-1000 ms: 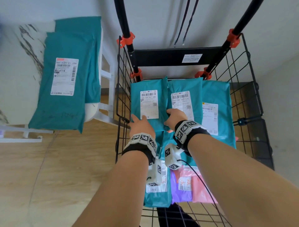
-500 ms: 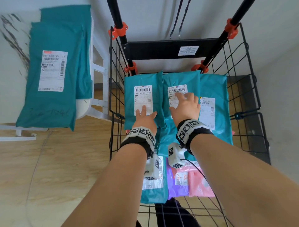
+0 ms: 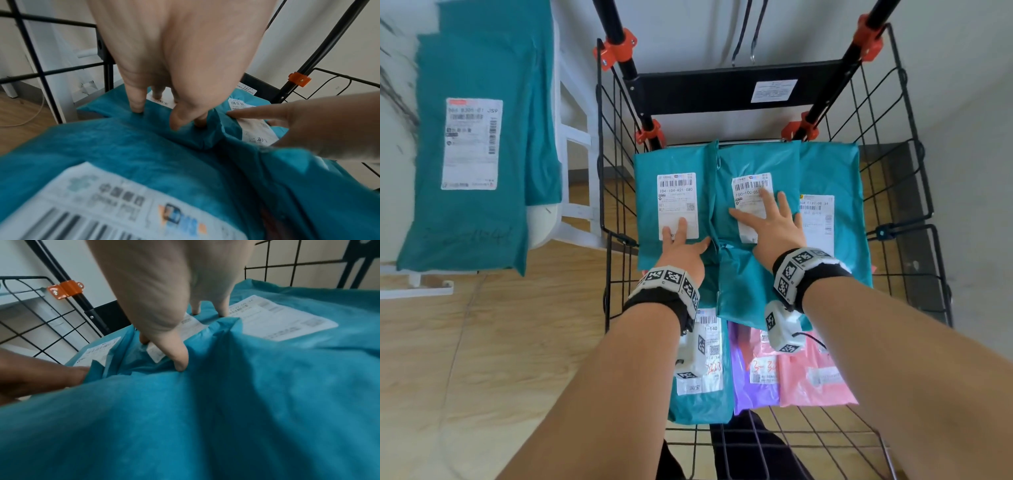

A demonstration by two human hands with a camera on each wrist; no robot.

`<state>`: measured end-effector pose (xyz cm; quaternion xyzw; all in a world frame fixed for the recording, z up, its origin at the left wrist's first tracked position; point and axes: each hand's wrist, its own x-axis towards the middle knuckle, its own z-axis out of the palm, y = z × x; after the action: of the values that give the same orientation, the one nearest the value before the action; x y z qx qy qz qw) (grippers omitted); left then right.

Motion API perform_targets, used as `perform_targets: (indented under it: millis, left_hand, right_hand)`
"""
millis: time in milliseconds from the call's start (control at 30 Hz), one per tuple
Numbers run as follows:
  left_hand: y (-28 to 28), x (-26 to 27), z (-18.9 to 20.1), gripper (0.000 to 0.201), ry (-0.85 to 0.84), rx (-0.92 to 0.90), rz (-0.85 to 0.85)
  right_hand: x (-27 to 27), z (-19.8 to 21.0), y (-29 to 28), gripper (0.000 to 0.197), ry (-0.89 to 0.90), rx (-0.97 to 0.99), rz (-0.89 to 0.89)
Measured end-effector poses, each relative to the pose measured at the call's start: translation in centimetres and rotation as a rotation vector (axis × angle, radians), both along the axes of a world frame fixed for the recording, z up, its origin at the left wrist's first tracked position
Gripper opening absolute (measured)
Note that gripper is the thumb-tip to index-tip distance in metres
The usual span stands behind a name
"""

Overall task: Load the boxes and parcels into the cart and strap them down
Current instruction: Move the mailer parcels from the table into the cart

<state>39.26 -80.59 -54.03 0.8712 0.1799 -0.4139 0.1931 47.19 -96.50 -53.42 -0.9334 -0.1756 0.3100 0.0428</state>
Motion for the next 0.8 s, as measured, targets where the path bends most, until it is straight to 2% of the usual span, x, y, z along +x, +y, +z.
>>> perform_targets:
  millis: [167,333,467,567,800]
  left_hand:
    - [0.3,-0.4,-0.1,0.091,-0.014,-0.019,-0.013]
    - [0.3,-1.1,0.5,0.093,-0.036,0.003,-0.071]
    - [0.2,-0.9,2.6,0.079,-0.040,-0.049,-0.040]
    - [0.0,-1.0,4.3,0.071,-0.048,-0.049,-0.033]
    - [1.0,-2.0,9.5,0.061,-0.297,0.011,0.052]
  right_hand:
    - [0.2,0.5,-0.9,0.098,0.009,0.031,0.064]
    - [0.3,0.8,-0.5,0.089,0.036,0.068,0.011]
    - [0.8,1.9,0.5,0.071,0.090,0.072,-0.062]
    - [1.0,2.9,0.6,0.068,0.120,0.118,-0.134]
    - [-1.4,6.7,-0.1,0.063,0.087,0.171,-0.284]
